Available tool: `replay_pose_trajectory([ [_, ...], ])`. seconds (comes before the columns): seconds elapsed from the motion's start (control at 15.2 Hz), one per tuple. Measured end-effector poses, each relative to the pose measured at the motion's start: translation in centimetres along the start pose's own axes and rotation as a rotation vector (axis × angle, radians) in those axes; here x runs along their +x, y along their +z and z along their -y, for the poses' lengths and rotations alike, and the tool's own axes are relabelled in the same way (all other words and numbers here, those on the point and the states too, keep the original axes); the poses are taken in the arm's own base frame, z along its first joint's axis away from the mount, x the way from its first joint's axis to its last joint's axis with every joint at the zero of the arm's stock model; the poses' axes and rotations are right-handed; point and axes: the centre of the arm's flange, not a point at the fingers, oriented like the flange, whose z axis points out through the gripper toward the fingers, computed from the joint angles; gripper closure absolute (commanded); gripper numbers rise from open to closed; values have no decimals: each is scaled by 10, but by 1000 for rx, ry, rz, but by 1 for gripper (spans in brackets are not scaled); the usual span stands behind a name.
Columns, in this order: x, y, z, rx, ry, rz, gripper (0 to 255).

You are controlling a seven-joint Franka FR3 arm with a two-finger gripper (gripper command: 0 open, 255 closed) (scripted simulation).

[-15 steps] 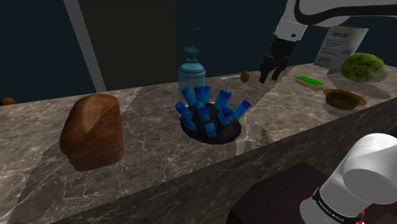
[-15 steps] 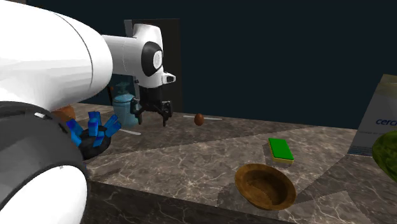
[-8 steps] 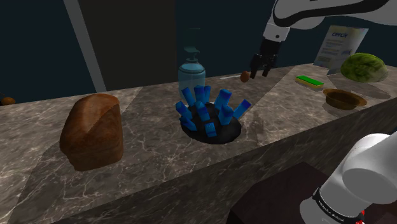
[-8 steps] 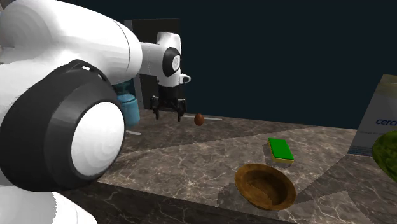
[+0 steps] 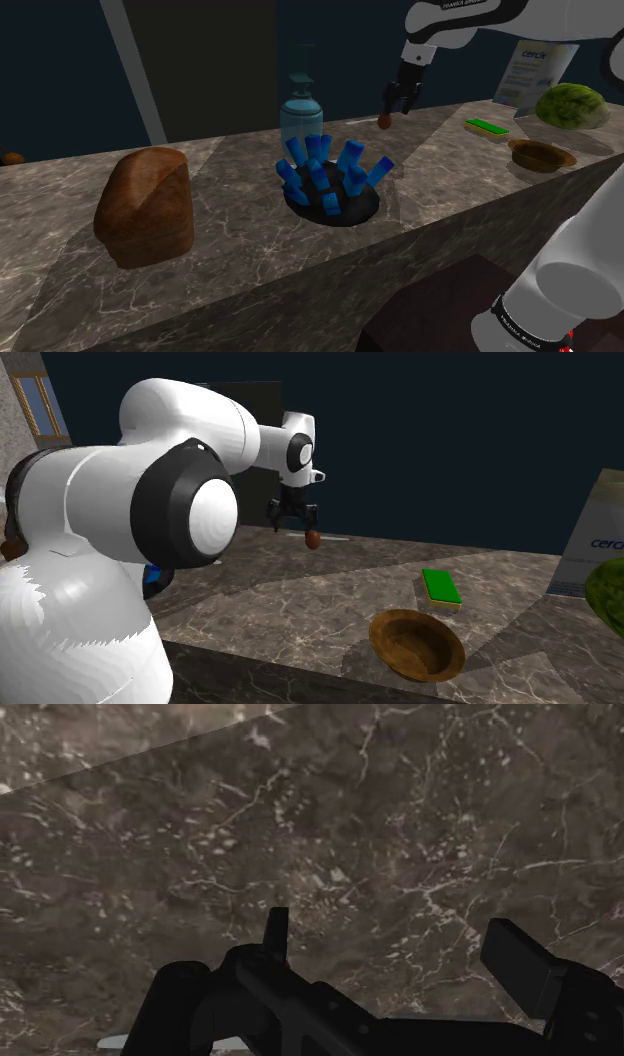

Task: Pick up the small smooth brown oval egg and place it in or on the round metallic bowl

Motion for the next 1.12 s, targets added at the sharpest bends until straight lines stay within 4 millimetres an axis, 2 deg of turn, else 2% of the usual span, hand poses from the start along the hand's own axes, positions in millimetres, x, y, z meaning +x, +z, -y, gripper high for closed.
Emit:
replay_pose_trajectory([
  [0.53, 83, 22, -58, 5, 48, 1, 0],
  [0.73, 91, 35, -67, 6, 53, 2, 0],
  [1.12, 92, 62, -67, 6, 53, 2, 0],
])
